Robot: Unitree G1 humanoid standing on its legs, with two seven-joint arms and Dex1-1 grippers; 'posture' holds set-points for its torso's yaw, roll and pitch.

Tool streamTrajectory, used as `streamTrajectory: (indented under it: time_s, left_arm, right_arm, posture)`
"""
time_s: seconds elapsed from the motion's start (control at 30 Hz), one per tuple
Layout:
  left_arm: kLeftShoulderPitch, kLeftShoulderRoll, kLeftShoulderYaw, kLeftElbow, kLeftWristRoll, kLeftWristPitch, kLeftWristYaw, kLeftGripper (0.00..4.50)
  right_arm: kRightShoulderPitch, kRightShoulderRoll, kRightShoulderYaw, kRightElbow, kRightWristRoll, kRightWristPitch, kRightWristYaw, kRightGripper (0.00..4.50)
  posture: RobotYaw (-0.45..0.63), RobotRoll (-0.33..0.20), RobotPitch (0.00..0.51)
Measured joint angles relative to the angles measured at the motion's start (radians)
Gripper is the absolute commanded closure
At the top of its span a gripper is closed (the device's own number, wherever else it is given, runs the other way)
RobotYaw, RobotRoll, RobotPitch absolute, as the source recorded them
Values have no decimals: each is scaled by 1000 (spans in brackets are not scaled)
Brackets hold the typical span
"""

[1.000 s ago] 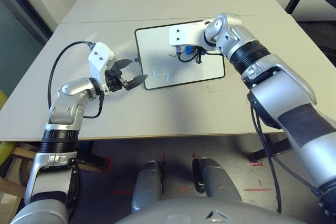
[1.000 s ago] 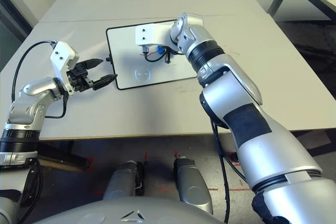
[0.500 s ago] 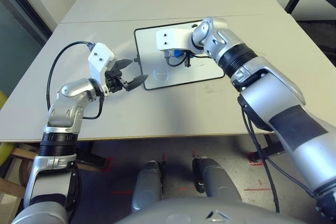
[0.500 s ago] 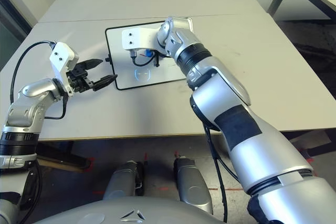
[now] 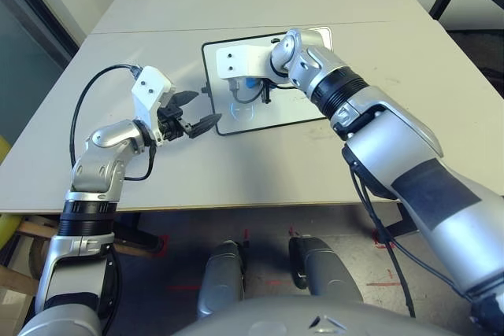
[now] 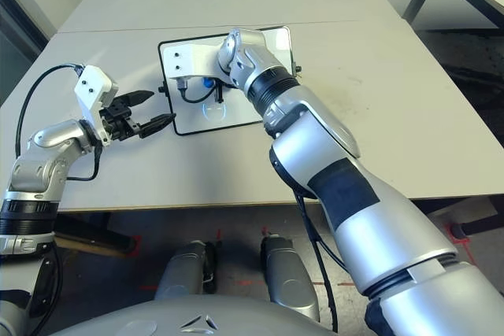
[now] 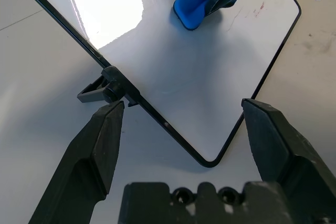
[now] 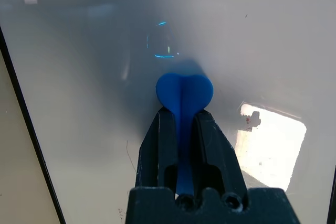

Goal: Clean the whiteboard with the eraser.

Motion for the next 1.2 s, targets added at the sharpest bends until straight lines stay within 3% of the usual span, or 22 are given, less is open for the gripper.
streamTrajectory:
  time_s: [0.27, 1.2]
  left_arm:
    - [1, -6, 0, -7, -1, 2, 4, 0]
    - [-8, -14, -1, 1, -1, 2, 0, 0]
  right_arm:
    - [-1, -9, 9, 4, -2, -20, -3, 4359]
    - [27, -191, 90, -10, -36, -84, 77, 4359]
  posture:
    - [24, 0, 106]
    - [-3, 0, 105]
